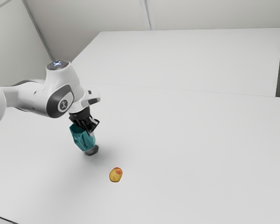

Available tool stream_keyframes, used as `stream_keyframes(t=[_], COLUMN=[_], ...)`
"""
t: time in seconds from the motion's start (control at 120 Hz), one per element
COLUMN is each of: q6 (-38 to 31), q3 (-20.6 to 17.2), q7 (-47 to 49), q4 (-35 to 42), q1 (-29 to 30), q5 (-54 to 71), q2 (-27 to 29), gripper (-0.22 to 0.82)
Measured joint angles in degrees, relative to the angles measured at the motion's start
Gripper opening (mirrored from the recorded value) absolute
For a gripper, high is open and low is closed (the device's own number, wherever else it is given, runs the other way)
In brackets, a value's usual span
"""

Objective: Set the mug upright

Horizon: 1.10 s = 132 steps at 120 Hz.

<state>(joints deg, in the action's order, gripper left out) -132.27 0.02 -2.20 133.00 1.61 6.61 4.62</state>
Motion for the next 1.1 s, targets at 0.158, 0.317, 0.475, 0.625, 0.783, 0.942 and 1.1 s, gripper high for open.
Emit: stream_keyframes(t=[0.158,0.317,0.475,0.625,0.783,0.942,1.1], q6=[-0.2,-0.6,-0.8,-1.1,-1.4,-1.7,-1.8], q3=[-0.1,-0.1,-0.1,-0.2,-0.3,-0.2,-0.4], q7=[1.8,3.2,4.3,5.1,5.8,5.8,5.8], q4=[0.0,-0.1,-0.1,-0.1,-0.1,-0.2,-0.3], q1=[-0.2,-0.5,-0.4,-0.2,-0.1,-0.2,-0.3], q5=[0.1,0.2,0.2,0.3,0.3,-0.1,-0.2], q2=[-1.0,-2.0,-2.7,-3.7,-3.9,-3.4,-2.8], gripper=[-0.18,-0.18,-0.18,-0.18,-0.17,-0.07,0.04])
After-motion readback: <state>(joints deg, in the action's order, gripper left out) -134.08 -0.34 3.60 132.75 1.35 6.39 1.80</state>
